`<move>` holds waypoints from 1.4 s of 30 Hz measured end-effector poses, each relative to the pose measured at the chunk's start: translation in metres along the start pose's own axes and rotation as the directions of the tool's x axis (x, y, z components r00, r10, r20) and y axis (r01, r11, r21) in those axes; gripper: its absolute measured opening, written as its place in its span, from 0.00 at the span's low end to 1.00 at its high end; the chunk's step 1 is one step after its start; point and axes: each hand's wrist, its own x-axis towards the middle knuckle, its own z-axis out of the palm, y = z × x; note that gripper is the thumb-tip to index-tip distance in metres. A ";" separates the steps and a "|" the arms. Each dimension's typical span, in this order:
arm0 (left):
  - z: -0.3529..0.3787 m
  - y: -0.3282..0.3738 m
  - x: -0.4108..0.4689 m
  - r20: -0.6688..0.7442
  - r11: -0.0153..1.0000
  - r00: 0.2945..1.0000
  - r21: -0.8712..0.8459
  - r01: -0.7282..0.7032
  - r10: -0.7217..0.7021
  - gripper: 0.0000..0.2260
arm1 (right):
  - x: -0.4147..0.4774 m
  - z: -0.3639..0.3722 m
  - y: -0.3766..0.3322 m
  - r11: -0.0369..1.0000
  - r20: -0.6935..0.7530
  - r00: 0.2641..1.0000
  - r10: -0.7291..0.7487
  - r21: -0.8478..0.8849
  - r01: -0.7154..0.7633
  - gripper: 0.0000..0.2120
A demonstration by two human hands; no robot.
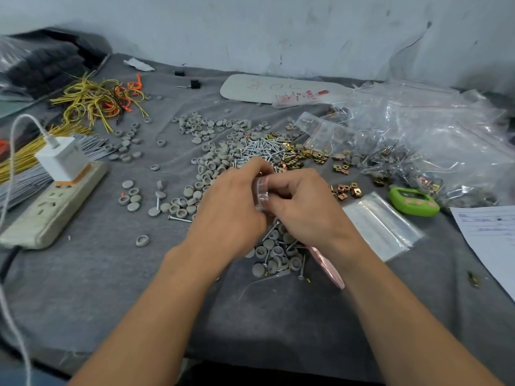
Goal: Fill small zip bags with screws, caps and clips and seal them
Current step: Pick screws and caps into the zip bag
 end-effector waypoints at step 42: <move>-0.006 -0.006 -0.001 -0.118 0.992 0.986 0.021 0.122 -0.119 0.26 | -0.036 -0.013 -0.008 0.680 -0.066 0.948 0.311 -0.682 -0.270 0.06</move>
